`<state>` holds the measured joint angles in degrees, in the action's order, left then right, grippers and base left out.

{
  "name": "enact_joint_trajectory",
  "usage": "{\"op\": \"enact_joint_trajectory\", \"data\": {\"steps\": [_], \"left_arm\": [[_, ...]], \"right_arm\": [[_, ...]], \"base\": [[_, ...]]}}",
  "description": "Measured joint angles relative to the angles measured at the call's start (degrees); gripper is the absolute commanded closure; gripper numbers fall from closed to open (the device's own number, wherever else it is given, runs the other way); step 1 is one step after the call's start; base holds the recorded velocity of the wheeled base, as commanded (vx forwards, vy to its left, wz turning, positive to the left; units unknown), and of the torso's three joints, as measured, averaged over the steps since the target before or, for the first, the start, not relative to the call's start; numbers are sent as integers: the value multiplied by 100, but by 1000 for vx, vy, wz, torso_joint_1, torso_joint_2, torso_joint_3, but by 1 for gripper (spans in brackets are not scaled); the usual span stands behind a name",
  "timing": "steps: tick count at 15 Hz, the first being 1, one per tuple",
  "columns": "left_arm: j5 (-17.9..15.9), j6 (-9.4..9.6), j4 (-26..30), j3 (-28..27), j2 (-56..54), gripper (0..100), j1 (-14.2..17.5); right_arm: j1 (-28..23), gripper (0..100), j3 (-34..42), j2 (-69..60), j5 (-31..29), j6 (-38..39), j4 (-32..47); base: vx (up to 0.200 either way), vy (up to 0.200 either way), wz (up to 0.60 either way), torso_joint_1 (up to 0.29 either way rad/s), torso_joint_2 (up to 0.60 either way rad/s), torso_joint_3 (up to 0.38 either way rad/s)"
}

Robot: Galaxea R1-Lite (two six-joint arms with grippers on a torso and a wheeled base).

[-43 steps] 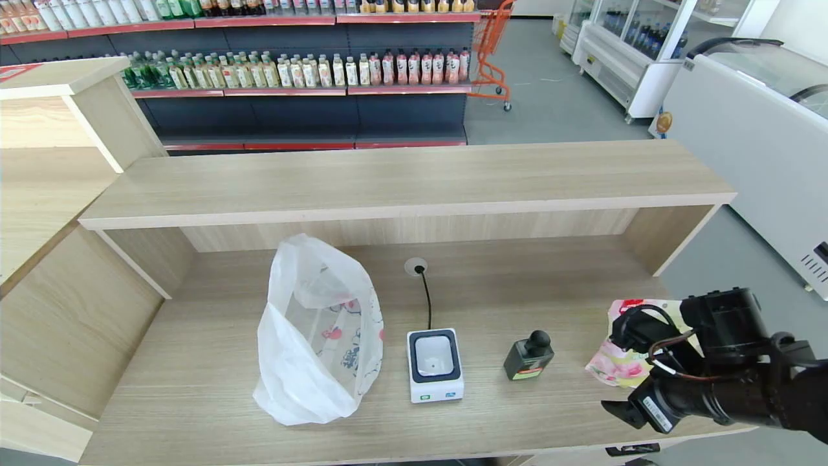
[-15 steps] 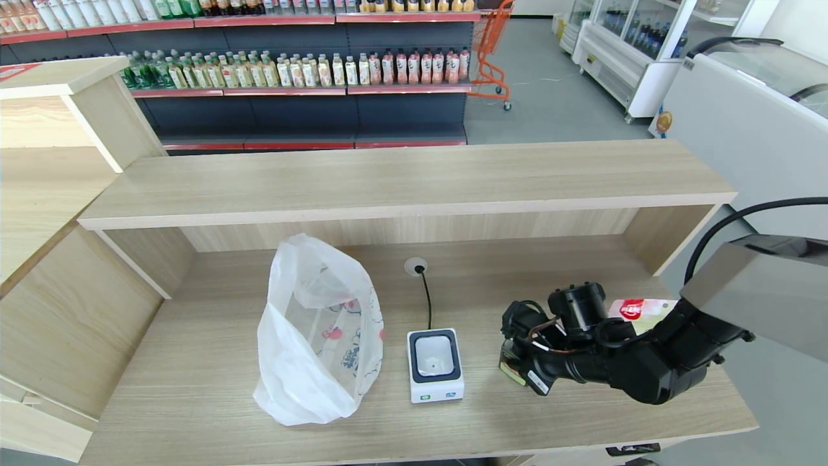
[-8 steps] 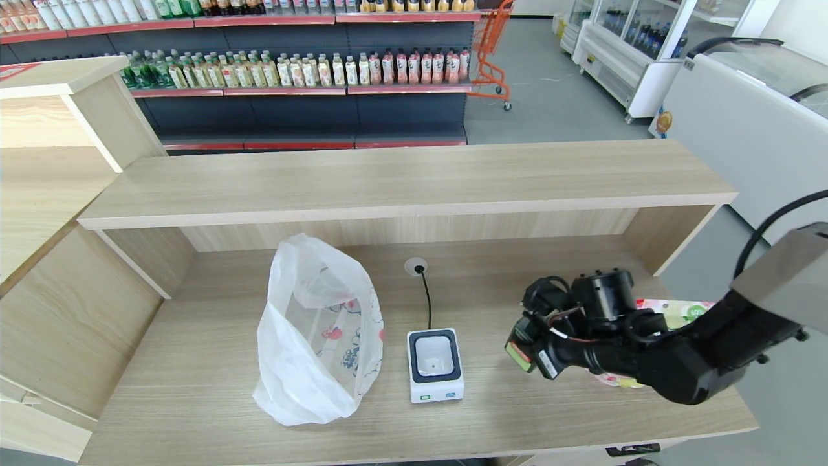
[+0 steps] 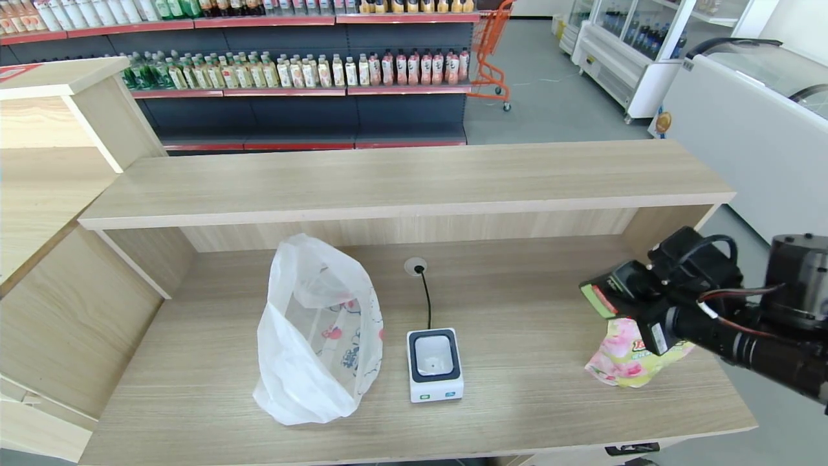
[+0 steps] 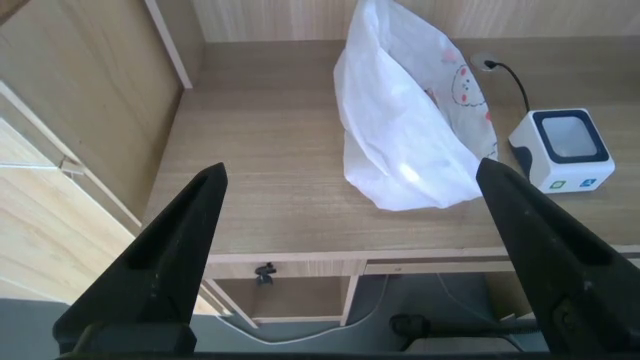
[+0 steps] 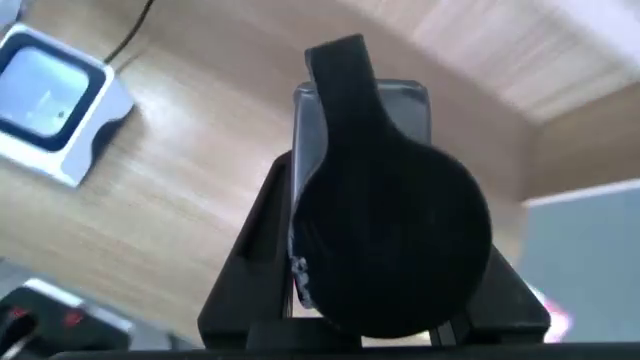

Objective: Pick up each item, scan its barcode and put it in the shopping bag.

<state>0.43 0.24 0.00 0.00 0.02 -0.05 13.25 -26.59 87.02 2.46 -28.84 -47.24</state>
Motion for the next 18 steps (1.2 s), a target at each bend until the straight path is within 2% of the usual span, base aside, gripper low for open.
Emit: {"op": "enact_joint_trajectory", "data": {"steps": [2, 4, 7, 10, 14, 18], "left_arm": [[0, 0, 0, 0, 0, 0, 2], [0, 2, 0, 0, 0, 0, -5], [0, -2, 0, 0, 0, 0, 0], [0, 0, 0, 0, 0, 0, 0], [0, 0, 0, 0, 0, 0, 0], [0, -2, 0, 0, 0, 0, 0]], "right_arm": [[20, 100, 57, -232, 152, -1068, -219], [35, 100, 68, -290, 714, -2723, -589], [50, 100, 79, -59, 2832, -5483, -1022], [332, 100, 68, 308, 3992, -8554, -923], [1624, 100, -23, 840, 4640, -10431, -712], [2413, 100, -59, 1309, 4871, -10919, -728]], "base": [[0, 0, 0, 0, 0, 0], [0, 0, 0, 0, 0, 0], [0, 0, 0, 0, 0, 0], [0, 0, 0, 0, 0, 0], [0, 0, 0, 0, 0, 0], [0, 0, 0, 0, 0, 0]]}}
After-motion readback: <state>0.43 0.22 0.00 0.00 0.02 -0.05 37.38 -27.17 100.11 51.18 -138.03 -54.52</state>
